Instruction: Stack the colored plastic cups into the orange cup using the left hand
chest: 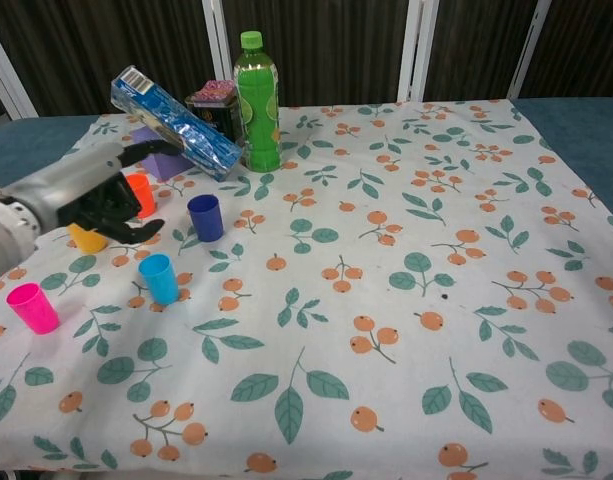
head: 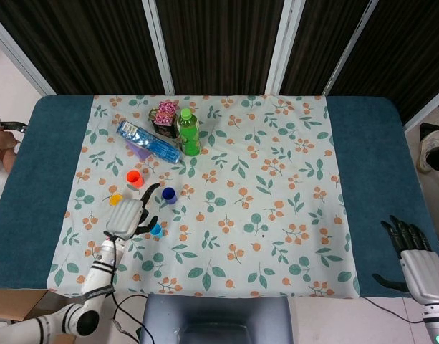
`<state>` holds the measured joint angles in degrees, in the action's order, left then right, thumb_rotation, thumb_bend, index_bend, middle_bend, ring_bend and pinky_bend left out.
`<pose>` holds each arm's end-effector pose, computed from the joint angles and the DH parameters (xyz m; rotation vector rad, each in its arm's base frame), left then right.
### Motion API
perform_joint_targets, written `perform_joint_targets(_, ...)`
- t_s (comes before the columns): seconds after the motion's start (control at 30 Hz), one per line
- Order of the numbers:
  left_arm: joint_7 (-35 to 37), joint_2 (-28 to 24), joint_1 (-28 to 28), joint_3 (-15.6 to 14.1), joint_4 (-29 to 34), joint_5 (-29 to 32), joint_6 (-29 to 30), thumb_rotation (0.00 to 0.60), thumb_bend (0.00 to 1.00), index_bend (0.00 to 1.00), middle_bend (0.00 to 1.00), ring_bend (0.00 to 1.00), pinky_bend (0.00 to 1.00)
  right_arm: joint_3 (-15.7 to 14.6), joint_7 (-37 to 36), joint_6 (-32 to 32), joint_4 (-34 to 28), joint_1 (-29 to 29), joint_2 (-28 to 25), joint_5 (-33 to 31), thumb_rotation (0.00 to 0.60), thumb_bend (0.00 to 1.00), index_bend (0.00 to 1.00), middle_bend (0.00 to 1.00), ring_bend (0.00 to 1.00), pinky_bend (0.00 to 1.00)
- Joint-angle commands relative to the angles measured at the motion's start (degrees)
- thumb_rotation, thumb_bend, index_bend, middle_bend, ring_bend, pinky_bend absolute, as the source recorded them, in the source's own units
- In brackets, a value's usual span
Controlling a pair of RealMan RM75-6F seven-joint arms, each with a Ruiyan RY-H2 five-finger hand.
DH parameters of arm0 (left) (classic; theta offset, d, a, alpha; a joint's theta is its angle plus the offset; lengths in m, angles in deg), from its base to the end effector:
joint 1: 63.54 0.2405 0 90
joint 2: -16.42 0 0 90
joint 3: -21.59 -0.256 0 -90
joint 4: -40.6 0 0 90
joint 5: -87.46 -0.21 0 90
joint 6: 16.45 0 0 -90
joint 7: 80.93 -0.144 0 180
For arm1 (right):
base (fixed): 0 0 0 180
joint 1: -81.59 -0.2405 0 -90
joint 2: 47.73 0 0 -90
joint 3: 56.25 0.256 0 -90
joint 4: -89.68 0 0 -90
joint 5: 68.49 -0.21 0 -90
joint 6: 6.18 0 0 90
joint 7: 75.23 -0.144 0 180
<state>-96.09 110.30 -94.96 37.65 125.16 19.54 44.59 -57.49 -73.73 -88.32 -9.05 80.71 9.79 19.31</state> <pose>-0.1693 0.3237 -0.0123 -1.5993 -1.1174 -1.0822 -0.3130 -0.1424 0.1674 1.4464 -1.0034 0.7684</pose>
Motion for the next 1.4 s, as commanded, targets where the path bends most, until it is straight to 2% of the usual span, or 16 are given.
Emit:
perform_joint_targets(0.03,-4.7,4.6,-4.3,2.6,-4.5,6.1,-3.5,0.6,0.37,0.15,1.0,1.0,1.0,0.1,-0.4,0.0,0.0,0.0,-0.3,-0.2,0.6,0.15,0.0,0.0,0.0,0.0)
perform_joint_targets(0.37,-7.5,10.1,-9.0,4.1,-13.4,12.4,-4.8,0.6,0.37,0.19,1.0,1.0,1.0,-0.1,-1.6,-0.9,0.0,0.4,-0.9,0.4,0.6,0.15,0.0,0.0,0.0,0.0)
perform_joint_targets(0.63,-7.0,11.7,-10.4,3.8,-17.9,13.9,-5.1,0.6,0.36,0.3,1.0,1.0,1.0,-0.2,-2.7,-1.3,0.1,0.6,-1.3,0.8,0.6,0.15,0.0,0.0,0.0,0.0)
perform_joint_targets(0.9,-3.4,12.7,-11.2,4.0,-20.2,13.1,-5.6,0.6,0.36,0.39,1.0,1.0,1.0,-0.1,-2.9,-1.5,0.1,0.8,-1.4,0.8,0.6,0.15,0.0,0.0,0.0,0.0)
perform_joint_targets(1.03,-2.1,13.3,-11.6,4.4,-21.3,13.2,-5.4,0.6,0.36,0.48,1.0,1.0,1.0,-0.2,-3.1,-1.6,0.1,0.8,-1.5,0.9,0.6,0.15,0.0,0.0,0.0,0.0)
perform_joint_targets(1.2,-0.5,12.6,-11.6,5.3,-21.1,12.7,-4.1,0.6,0.36,0.55,1.0,1.0,1.0,-0.2,-3.4,-1.8,0.2,0.9,-1.6,1.0,0.6,0.15,0.0,0.0,0.0,0.0)
perform_joint_targets(1.4,-0.8,7.9,-11.7,8.8,-18.3,13.4,-1.4,0.6,0.37,0.56,1.0,1.0,1.0,-0.2,-3.9,-2.2,0.2,1.1,-1.9,1.2,0.6,0.15,0.0,0.0,0.0,0.0)
